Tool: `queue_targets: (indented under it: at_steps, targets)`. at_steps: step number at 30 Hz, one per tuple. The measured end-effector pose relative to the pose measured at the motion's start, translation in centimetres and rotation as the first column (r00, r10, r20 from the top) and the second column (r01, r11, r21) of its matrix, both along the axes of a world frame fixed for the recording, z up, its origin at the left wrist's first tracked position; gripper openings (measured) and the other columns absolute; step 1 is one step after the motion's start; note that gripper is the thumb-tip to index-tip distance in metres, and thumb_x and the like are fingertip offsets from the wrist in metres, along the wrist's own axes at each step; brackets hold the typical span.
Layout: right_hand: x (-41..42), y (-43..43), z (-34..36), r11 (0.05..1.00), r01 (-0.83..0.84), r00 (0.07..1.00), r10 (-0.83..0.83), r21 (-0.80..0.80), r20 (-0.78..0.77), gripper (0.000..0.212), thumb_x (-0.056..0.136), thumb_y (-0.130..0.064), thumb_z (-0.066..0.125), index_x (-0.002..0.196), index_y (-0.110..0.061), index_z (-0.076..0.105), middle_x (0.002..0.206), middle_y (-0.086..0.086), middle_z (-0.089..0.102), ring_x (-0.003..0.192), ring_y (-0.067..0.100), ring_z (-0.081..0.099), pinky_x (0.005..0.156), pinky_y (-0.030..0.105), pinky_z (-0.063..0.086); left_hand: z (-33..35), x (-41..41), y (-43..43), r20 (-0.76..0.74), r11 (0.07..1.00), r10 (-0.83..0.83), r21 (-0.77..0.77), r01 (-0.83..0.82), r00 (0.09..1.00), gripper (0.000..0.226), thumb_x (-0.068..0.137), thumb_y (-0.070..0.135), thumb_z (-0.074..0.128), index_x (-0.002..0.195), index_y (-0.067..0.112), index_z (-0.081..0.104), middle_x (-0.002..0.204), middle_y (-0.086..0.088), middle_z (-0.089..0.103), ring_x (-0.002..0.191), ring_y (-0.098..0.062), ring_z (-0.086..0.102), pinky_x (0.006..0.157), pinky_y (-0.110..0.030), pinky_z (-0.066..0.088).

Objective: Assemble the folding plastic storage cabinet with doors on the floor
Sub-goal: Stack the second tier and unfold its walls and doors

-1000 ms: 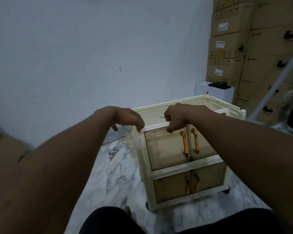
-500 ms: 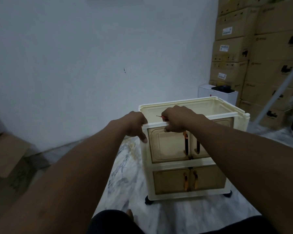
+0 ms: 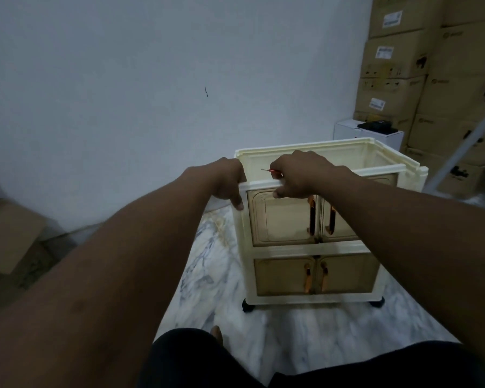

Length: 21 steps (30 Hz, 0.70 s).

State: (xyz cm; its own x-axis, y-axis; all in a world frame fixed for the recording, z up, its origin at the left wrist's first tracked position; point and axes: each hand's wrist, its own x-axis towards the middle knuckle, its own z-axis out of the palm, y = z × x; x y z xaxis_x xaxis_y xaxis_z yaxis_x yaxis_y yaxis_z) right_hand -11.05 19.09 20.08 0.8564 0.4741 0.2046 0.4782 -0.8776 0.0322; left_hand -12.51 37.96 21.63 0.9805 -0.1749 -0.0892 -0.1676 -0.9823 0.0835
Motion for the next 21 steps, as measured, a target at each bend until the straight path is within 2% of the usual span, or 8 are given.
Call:
queue_targets:
  at_steps: [6,8,10,12,13,15,17,21]
  targets:
    - [-1.7,-0.3,-1.9,0.994,0.034,0.993,-0.045,0.102,0.113,0.044,0.085,-0.042,0.066,0.121,-0.02,0.054,0.118,0.006,0.056,0.096,0.031,0.06,0.078,0.036,0.047,-0.3,-0.1,0.0,0.027,1.0,0.008,0.0,-0.008,1.0,0.039,0.064,0.031,0.091,0.094,0.014,0.073,0.078,0.002,0.063,0.079,-0.022,0.061,0.07,-0.032,0.045]
    - [-2.6,-0.4,-2.9,0.989,0.021,0.973,-0.054,0.146,0.226,0.045,0.087,-0.041,0.064,0.122,-0.017,0.049,0.121,0.011,0.049,0.079,0.033,0.061,0.07,0.04,0.053,-0.3,-0.2,0.0,0.035,1.0,0.009,0.007,-0.009,0.999,0.038,0.065,0.032,0.09,0.093,0.014,0.073,0.078,0.001,0.064,0.076,-0.02,0.06,0.069,-0.032,0.044]
    - [-3.8,-0.4,-3.8,0.974,-0.025,0.93,-0.06,0.226,0.363,0.038,0.09,-0.04,0.059,0.117,-0.014,0.049,0.117,0.013,0.047,0.059,0.028,0.056,0.054,0.035,0.049,-0.5,-0.2,-0.1,0.031,1.0,0.004,0.026,-0.005,1.0,0.04,0.066,0.033,0.089,0.098,0.014,0.073,0.081,0.001,0.065,0.078,-0.02,0.06,0.07,-0.033,0.046]
    - [-5.1,-0.3,-4.8,0.962,-0.104,0.924,-0.001,0.254,0.383,0.03,0.097,-0.04,0.047,0.111,-0.014,0.05,0.105,0.009,0.051,0.056,0.019,0.051,0.05,0.031,0.046,-0.8,-0.1,-0.3,0.006,0.998,-0.003,0.056,0.003,1.0,0.043,0.067,0.033,0.088,0.103,0.016,0.071,0.091,-0.002,0.068,0.085,-0.023,0.062,0.079,-0.038,0.052]
    - [-5.8,-0.1,-5.5,0.966,-0.12,0.952,0.046,0.228,0.304,0.03,0.099,-0.042,0.04,0.11,-0.016,0.051,0.099,0.006,0.053,0.061,0.017,0.051,0.056,0.034,0.049,-1.0,-0.1,-0.4,-0.006,0.998,-0.008,0.067,0.008,1.0,0.045,0.066,0.034,0.089,0.104,0.017,0.071,0.096,-0.003,0.069,0.089,-0.024,0.063,0.085,-0.04,0.053]
    - [-6.5,0.5,-7.5,0.989,-0.106,0.994,0.105,0.099,0.013,0.034,0.1,-0.046,0.035,0.112,-0.019,0.053,0.098,0.005,0.059,0.078,0.019,0.054,0.074,0.04,0.052,-1.2,-0.1,-0.7,-0.019,0.996,-0.013,0.091,0.015,1.0,0.054,0.063,0.035,0.09,0.109,0.018,0.069,0.103,-0.004,0.07,0.095,-0.026,0.063,0.091,-0.044,0.054]
    - [-7.0,1.2,-9.2,0.997,-0.076,0.966,0.073,-0.003,-0.25,0.036,0.101,-0.045,0.034,0.117,-0.019,0.053,0.107,0.009,0.061,0.09,0.025,0.055,0.08,0.04,0.048,-1.2,0.0,-1.0,-0.028,0.992,-0.013,0.123,0.016,1.0,0.062,0.062,0.035,0.091,0.115,0.015,0.065,0.106,-0.005,0.068,0.097,-0.027,0.063,0.092,-0.045,0.053]
    - [-6.4,3.4,-11.7,0.997,-0.071,0.924,0.069,0.009,-0.375,0.035,0.1,-0.03,0.042,0.132,-0.021,0.052,0.123,0.014,0.058,0.104,0.033,0.058,0.078,0.039,0.046,-0.9,0.2,-1.1,-0.131,0.996,-0.004,0.09,0.016,0.991,0.049,0.066,0.027,0.091,0.106,0.008,0.07,0.086,-0.003,0.073,0.078,-0.02,0.074,0.081,-0.037,0.059]
